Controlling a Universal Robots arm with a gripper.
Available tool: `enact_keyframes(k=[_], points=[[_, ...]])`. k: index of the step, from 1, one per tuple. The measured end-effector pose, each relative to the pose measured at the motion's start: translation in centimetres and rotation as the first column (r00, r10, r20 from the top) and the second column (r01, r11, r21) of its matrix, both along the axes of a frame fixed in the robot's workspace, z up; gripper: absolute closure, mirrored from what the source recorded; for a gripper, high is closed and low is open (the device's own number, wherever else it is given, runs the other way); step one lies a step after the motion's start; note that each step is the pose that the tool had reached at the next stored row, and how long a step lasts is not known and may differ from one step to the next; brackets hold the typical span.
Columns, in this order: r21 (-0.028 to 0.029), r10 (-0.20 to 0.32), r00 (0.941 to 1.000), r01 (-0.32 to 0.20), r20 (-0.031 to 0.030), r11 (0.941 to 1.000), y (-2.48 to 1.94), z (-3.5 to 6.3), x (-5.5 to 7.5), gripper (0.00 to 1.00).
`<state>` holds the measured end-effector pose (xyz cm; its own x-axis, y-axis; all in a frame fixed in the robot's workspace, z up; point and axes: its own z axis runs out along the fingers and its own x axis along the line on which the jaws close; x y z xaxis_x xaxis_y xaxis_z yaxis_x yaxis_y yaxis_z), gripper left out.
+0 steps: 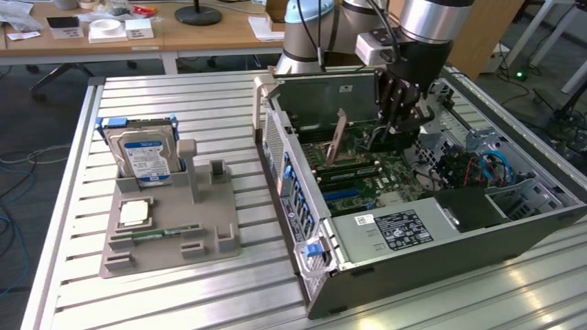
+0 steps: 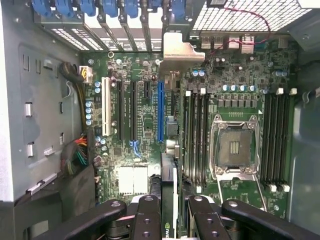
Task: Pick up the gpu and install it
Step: 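Insert the gpu into the slot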
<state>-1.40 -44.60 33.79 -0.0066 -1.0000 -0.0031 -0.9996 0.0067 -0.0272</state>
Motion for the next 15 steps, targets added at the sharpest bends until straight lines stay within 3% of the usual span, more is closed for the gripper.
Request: enact_keyframes(k=[8,10,13,14,15], points=[[0.0019,0.0,1.0,0.0,0.0,1.0,-0.33,-1.3,-0.5,0.74],[0.0037,0.0,1.0,0.0,0.0,1.0,-0.48,-2.23,-0.8,0.74],[0.0043,0.0,1.0,0.0,-0.0001,1.0,-0.48,-2.35,-0.9,0.74],[0.005,0.0,1.0,0.0,0.0,1.0,-0.48,-2.37,-0.9,0.74],[0.0095,0.0,1.0,0.0,0.0001,1.0,-0.49,-2.46,-0.9,0.74]])
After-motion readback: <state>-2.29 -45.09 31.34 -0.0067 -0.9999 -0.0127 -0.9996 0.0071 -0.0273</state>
